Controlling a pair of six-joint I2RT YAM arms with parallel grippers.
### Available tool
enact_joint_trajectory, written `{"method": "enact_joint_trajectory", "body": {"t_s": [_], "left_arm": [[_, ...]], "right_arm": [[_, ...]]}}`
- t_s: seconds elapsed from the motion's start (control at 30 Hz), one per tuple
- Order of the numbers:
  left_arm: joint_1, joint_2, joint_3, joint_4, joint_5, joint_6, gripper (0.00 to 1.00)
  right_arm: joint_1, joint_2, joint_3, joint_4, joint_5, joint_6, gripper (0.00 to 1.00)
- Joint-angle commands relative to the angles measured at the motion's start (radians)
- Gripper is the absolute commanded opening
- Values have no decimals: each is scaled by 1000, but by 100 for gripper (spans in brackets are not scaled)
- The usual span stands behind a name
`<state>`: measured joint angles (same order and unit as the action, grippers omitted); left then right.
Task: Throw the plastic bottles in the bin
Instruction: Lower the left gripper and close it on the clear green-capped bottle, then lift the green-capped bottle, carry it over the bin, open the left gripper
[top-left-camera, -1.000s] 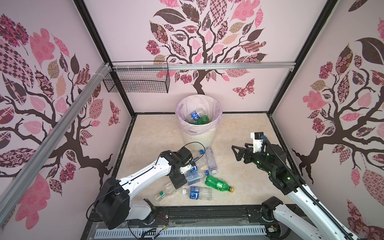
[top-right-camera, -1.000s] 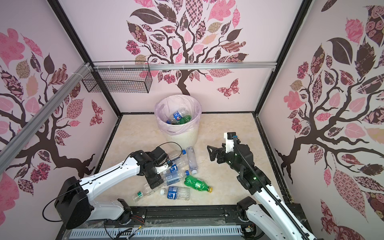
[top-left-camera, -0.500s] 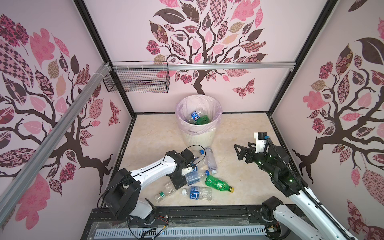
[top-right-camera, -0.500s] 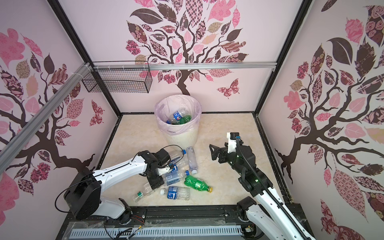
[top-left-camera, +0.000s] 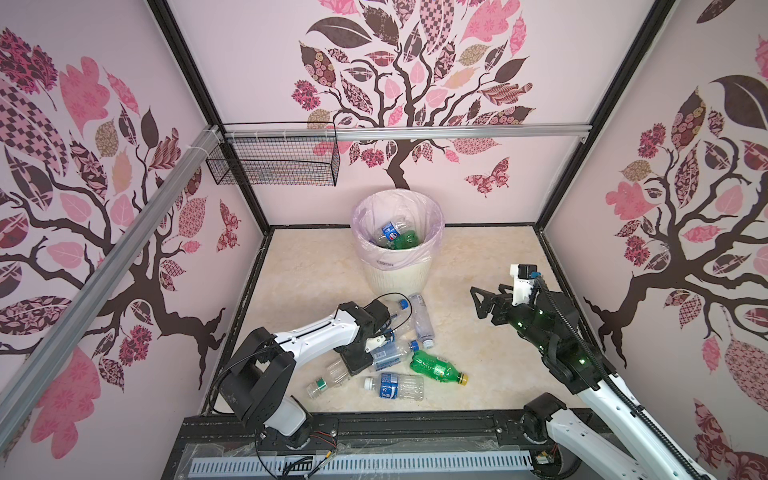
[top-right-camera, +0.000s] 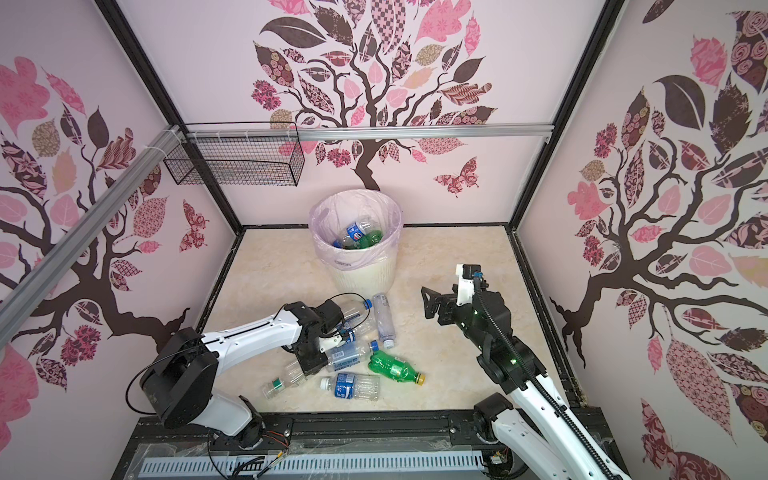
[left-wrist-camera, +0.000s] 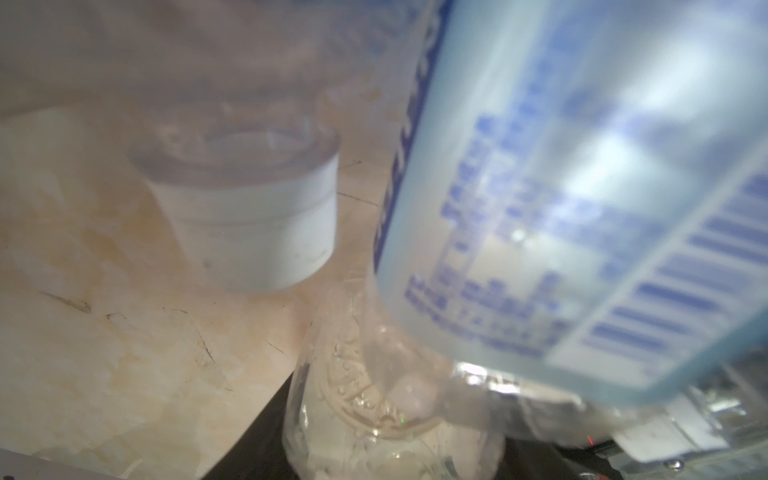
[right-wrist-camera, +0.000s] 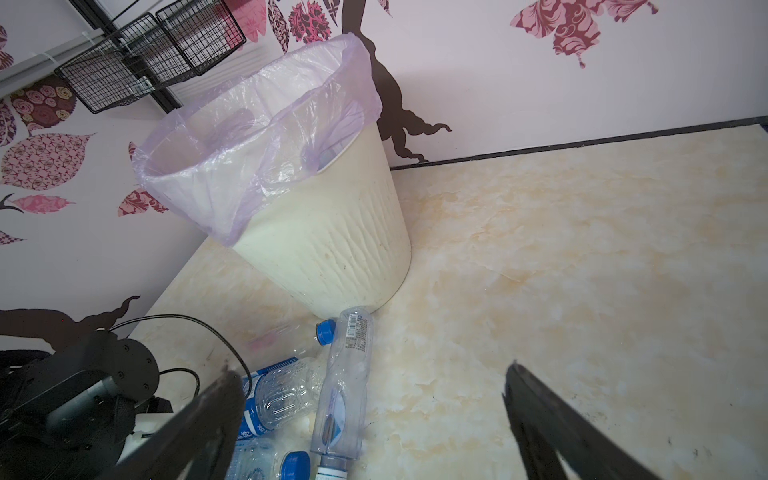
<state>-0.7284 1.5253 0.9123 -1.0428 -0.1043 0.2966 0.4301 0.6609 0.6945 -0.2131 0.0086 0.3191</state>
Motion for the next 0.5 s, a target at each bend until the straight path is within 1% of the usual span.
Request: {"method": "enact_joint_trajectory", "body": {"t_s": [0.0, 0.17, 0.27, 0.33, 0.4, 0.47], "left_arm": [[-2, -43, -21, 15, 2, 5, 54], [-2, -112, -9, 3, -35, 11, 52], [-3, -176, -8, 3, -62, 14, 53], [-3, -227, 5, 9, -72, 8, 55], [-2, -274, 28, 1, -67, 0, 55], [1, -327, 35, 0, -90, -3, 54]], "right_arm": [[-4, -5, -6, -2, 24, 12, 100], [-4, -3, -21, 9, 29, 18, 100], [-5, -2, -21, 4, 40, 17, 100], [-5, -3, -16, -2, 45, 15, 100], [-4, -4, -16, -4, 48, 14, 100], [-4, -4, -16, -7, 50, 15, 100]]}}
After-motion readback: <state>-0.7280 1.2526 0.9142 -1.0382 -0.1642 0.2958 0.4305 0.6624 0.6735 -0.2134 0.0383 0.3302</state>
